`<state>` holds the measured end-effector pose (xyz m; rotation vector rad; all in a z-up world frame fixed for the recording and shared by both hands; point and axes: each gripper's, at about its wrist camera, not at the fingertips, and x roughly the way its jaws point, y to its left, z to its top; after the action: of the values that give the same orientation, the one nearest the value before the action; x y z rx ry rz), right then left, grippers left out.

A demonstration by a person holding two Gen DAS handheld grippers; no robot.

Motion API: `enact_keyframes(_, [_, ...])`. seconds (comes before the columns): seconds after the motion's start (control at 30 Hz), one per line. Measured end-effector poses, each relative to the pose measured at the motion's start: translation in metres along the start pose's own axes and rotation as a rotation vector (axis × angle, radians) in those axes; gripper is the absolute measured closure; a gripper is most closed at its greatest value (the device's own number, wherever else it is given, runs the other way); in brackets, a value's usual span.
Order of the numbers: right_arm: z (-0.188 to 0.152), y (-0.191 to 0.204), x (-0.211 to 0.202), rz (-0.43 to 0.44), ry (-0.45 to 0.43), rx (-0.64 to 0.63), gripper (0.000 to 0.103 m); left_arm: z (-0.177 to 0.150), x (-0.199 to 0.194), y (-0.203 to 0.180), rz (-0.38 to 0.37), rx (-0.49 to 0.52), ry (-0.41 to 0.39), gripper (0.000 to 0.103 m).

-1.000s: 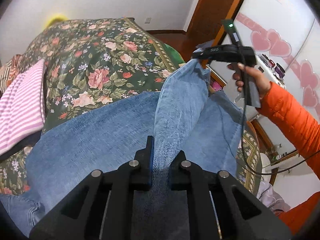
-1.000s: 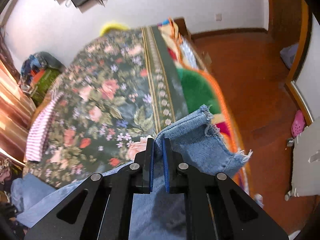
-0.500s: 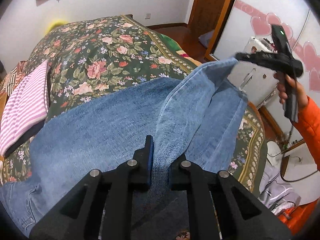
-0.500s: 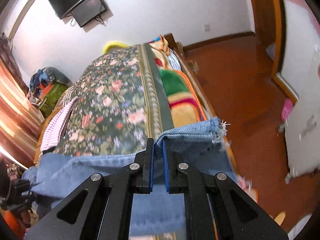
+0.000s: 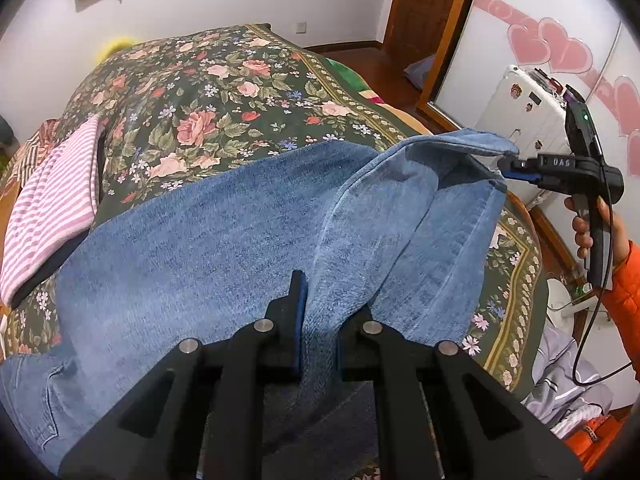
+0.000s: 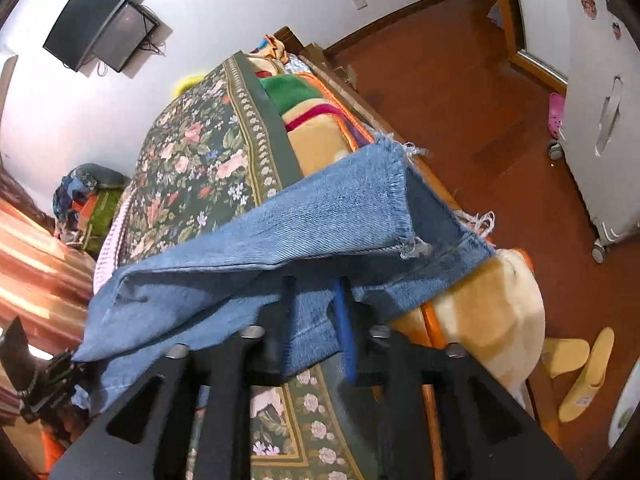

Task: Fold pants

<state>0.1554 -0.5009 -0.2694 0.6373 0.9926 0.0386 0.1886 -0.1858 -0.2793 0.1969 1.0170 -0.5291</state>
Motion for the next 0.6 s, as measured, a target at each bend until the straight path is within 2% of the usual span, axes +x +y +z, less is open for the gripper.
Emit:
enact_keyframes(0.07, [0.004,0.001,-0.001,-0.003,-0.023,0.008,0.048,-0.001,0.0,0.0,0.002,0.001,-0.002,0.092])
enact_keyframes(0.2, [0.008,0.006,0.0,0.024,-0.031,0.011,0.046,-0.001,0.002,-0.001,0.008,0.005,-0.004,0.091])
enact_keyframes(0.33, [0.013,0.005,0.008,0.014,-0.026,0.039,0.045,-0.002,0.001,-0.003,0.002,0.017,-0.008,0.086])
enact_keyframes(0.43, [0.018,0.002,0.009,0.032,-0.061,0.062,0.046,-0.002,0.002,-0.005,0.006,0.025,-0.011,0.083])
enact_keyframes(0.47, [0.021,0.002,0.008,0.033,-0.085,0.05,0.049,-0.002,0.002,-0.005,0.007,0.027,-0.011,0.083])
enact_keyframes(0.5, [0.026,0.005,0.007,0.023,-0.098,0.026,0.062,-0.002,0.002,-0.005,0.009,0.028,-0.01,0.083])
enact_keyframes(0.53, [0.031,0.007,0.007,0.009,-0.099,0.004,0.069,-0.002,0.002,-0.005,0.008,0.027,-0.009,0.083])
enact_keyframes(0.57, [0.036,0.01,0.008,0.011,-0.096,-0.013,0.08,-0.002,0.002,-0.005,0.007,0.025,-0.008,0.083])
enact_keyframes(0.6, [0.04,0.012,0.008,0.019,-0.095,-0.024,0.085,-0.002,0.002,-0.005,0.006,0.024,-0.007,0.083])
